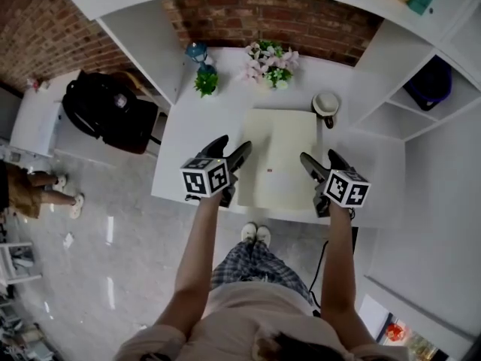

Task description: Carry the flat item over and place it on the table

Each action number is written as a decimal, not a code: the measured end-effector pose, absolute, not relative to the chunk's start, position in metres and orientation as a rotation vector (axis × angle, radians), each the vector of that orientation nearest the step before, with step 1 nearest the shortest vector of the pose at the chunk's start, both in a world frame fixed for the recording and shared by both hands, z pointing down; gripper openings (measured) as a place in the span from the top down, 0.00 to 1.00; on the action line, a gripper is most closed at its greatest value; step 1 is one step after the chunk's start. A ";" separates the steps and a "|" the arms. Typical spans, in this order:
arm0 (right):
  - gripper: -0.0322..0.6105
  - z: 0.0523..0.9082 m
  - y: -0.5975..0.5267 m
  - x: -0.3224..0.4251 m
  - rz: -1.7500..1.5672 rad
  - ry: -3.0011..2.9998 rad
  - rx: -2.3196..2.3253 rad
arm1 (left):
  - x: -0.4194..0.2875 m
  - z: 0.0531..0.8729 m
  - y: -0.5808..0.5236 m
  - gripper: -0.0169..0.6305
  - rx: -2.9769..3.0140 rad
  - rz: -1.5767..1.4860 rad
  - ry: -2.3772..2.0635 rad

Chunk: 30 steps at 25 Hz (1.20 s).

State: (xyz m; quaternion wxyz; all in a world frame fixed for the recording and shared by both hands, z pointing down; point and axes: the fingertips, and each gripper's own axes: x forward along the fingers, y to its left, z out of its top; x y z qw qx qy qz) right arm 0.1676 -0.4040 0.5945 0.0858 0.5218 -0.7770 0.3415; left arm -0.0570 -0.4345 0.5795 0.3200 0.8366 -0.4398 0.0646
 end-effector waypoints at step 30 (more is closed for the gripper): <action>0.91 0.377 -0.307 0.222 -0.031 -2.498 2.086 | -0.074 0.368 -0.348 0.93 2.727 -0.240 -1.457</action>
